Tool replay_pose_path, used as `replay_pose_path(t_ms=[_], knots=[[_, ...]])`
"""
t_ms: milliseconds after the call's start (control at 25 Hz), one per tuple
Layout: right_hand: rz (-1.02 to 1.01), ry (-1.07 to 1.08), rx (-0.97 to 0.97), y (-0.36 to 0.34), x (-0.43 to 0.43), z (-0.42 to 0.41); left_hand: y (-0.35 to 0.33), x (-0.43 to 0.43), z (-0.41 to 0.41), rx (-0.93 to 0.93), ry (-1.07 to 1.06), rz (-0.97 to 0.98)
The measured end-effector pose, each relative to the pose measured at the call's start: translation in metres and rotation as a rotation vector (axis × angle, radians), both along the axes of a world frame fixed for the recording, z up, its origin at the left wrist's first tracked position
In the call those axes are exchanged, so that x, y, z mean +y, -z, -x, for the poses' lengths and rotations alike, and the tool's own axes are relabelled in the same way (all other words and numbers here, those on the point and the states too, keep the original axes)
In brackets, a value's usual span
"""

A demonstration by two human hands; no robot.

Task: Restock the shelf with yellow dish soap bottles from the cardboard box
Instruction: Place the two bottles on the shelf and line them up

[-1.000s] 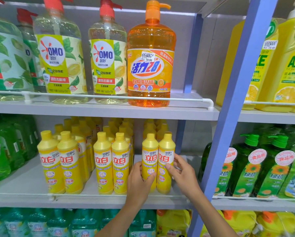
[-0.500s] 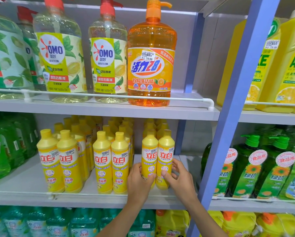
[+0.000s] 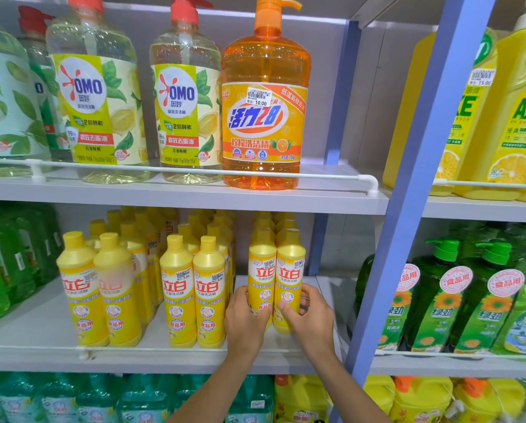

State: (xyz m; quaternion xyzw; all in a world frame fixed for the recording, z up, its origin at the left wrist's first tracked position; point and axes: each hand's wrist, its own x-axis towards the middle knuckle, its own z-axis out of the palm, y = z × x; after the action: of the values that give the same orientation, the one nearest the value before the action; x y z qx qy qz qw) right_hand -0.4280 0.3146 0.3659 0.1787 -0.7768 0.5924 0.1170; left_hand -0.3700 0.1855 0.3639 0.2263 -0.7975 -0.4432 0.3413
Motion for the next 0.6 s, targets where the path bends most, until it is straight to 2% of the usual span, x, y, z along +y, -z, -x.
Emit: replay_pose_path(t_ms=[600], knots=[[-0.025, 0.019, 0.002, 0.0007, -0.0055, 0.0069, -0.0008, -0.0042, 0.0010, 0.013, 0.018, -0.011]])
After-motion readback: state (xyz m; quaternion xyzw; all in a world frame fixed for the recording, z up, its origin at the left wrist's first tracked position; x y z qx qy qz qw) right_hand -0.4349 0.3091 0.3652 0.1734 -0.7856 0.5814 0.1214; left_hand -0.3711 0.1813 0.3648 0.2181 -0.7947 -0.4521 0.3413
